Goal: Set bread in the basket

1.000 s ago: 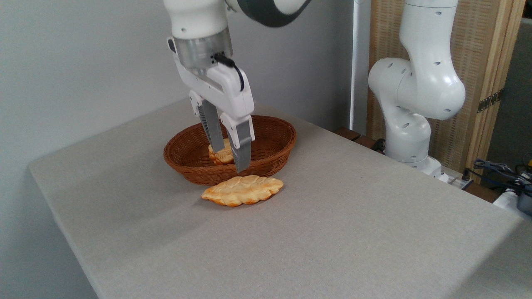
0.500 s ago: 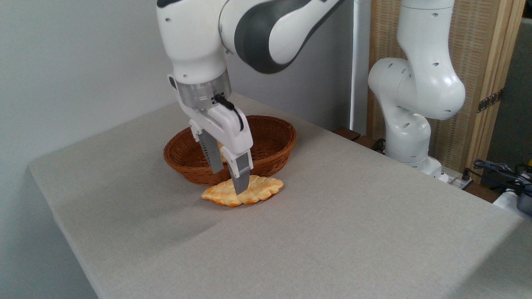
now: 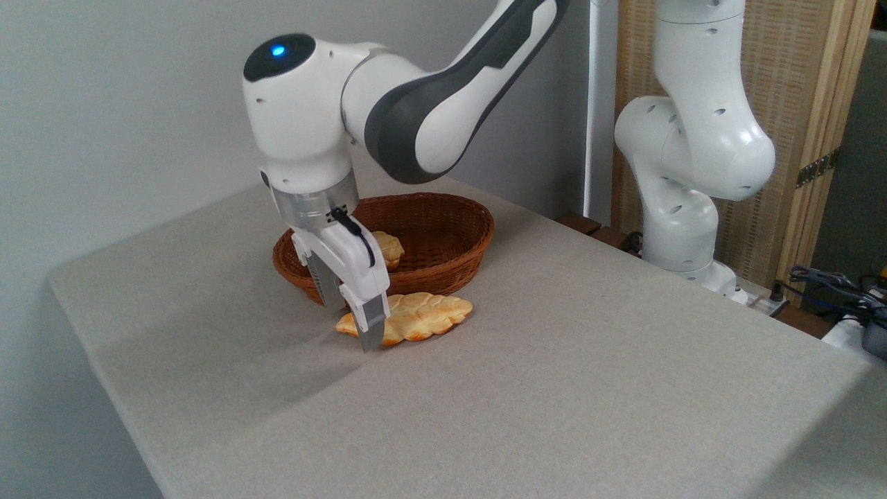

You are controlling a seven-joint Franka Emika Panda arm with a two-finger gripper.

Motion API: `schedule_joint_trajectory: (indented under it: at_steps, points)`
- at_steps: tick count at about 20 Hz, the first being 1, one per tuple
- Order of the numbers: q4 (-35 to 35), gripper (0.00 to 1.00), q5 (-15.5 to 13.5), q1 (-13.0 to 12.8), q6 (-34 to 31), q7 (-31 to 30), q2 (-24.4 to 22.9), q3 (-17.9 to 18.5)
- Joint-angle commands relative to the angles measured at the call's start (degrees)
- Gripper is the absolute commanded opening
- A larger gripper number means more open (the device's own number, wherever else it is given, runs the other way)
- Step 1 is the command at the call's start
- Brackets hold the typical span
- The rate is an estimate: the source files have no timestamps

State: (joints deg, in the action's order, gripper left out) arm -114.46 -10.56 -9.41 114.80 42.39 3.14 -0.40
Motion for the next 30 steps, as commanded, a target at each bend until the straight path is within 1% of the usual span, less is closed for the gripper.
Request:
schedule_joint_trajectory:
  at_steps: [1,5,7,11,13,15,18,21,24,26,28,30]
  points:
    - [0.1,1.00,-1.2,-1.1,2.3,0.7,1.5,0.1]
    - [0.1,1.00,-1.9,-1.1,2.6,0.7,2.2,-0.7]
    - [0.1,1.00,-1.7,-1.1,2.2,0.9,2.1,-0.6]
    - [-0.2,1.00,-1.0,-0.7,0.3,3.3,1.6,0.0]
    - [-0.2,0.97,-1.0,-0.5,-0.6,3.9,1.6,0.3]
    - [-0.2,0.84,-1.0,-0.4,-1.0,4.7,1.6,0.6]
    - [-0.2,0.57,-1.1,-0.4,-1.8,4.8,1.6,0.7]
    - [-0.2,0.45,-1.1,-0.3,-1.8,4.9,1.6,0.8]
    - [-0.2,0.26,-1.1,-0.3,-1.8,4.9,1.6,0.8]
    - [-0.2,0.17,-1.1,-0.3,-1.8,5.0,1.7,0.8]
    - [-0.2,0.07,-1.1,-0.3,-1.8,4.9,1.7,0.8]
    - [-0.2,0.03,-1.1,-0.3,-1.8,5.0,1.7,0.8]
